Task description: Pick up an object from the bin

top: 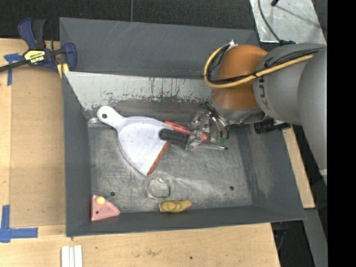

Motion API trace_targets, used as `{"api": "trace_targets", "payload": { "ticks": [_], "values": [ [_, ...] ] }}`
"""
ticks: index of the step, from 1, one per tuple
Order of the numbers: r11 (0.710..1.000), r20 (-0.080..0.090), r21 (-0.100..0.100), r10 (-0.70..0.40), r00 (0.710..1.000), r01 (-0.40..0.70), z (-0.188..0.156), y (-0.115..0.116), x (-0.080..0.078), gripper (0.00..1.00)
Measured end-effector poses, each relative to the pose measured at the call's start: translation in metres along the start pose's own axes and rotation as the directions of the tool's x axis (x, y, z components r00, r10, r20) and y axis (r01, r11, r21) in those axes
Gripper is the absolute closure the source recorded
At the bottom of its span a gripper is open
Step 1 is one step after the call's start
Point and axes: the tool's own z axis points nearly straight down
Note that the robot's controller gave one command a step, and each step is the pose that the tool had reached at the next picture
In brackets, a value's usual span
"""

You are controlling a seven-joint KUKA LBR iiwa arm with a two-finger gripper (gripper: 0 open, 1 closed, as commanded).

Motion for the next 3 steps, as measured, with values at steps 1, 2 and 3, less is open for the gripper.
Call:
{"api": "trace_targets", "payload": {
  "ticks": [1, 2, 3],
  "values": [
    [1.0, -0.006, 0.0, 0.0, 1.0, 0.0, -0.003, 0.0, 0.001, 1.0],
    [1.0, -0.009, 0.0, 0.0, 1.0, 0.0, -0.006, 0.0, 0.001, 1.0],
    [1.0, -0.015, 0.002, -0.001, 1.0, 0.001, -0.014, 0.0, 0.002, 1.0]
  ]
}}
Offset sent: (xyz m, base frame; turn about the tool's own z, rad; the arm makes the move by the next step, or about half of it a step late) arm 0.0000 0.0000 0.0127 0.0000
